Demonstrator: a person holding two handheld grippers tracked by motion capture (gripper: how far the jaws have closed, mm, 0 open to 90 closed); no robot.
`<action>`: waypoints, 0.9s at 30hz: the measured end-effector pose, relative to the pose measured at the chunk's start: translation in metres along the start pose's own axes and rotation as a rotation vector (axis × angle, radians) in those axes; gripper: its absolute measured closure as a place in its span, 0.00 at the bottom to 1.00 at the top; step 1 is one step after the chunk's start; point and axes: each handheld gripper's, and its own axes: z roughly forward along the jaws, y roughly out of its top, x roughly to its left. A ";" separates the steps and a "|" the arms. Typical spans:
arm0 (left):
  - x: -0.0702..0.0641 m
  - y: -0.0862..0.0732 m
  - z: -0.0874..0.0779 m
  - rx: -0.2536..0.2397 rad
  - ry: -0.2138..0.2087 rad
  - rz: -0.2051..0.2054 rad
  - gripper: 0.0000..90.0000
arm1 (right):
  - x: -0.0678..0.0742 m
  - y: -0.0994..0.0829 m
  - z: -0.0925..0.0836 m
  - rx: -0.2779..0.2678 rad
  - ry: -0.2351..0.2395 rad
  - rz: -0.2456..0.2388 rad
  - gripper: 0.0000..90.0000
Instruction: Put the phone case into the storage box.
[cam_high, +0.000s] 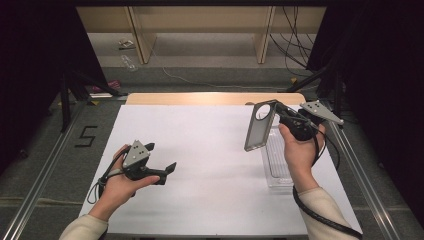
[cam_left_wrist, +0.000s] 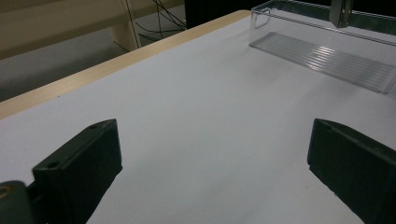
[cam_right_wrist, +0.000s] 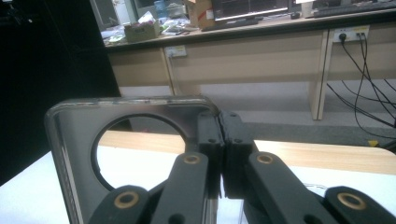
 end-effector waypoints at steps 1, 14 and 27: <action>0.000 0.000 0.000 0.000 0.000 0.000 0.03 | -0.001 0.000 0.000 -0.001 -0.002 0.003 0.99; 0.000 0.000 0.000 0.001 -0.001 0.004 0.03 | -0.007 0.003 -0.003 -0.009 -0.020 0.009 0.99; 0.001 0.000 0.000 0.000 0.001 -0.002 0.03 | -0.011 0.004 -0.004 -0.015 -0.030 0.010 0.99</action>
